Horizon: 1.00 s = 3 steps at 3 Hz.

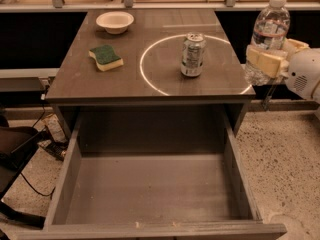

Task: Place water bottle into top drawer

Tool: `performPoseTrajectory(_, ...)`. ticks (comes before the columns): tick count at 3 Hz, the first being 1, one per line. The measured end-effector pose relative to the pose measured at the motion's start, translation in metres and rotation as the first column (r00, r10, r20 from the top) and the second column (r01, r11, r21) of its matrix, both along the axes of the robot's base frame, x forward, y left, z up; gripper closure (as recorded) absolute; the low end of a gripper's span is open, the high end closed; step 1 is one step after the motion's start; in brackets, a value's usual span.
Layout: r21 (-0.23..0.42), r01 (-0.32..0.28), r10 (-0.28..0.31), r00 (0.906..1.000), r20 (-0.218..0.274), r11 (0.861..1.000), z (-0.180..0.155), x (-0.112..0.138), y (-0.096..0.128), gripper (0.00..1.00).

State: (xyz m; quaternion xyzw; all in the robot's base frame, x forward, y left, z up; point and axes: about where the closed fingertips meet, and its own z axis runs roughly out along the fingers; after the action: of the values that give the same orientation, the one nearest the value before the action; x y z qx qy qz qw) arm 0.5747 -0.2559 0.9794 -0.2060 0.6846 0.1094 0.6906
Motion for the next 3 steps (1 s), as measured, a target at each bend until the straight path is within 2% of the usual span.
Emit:
performPoseTrajectory(1,0.003,-0.115,0.115,0.9932,0.015,0.993,-0.022,-0.017,0.017,1.00)
performPoseTrajectory(2,-0.012,-0.277,0.277,0.9607,0.011,0.961,-0.061,-0.056,0.041,1.00)
performPoseTrajectory(3,-0.014,-0.459,0.458,0.8876,-0.045,0.888,-0.115,-0.104,0.070,1.00)
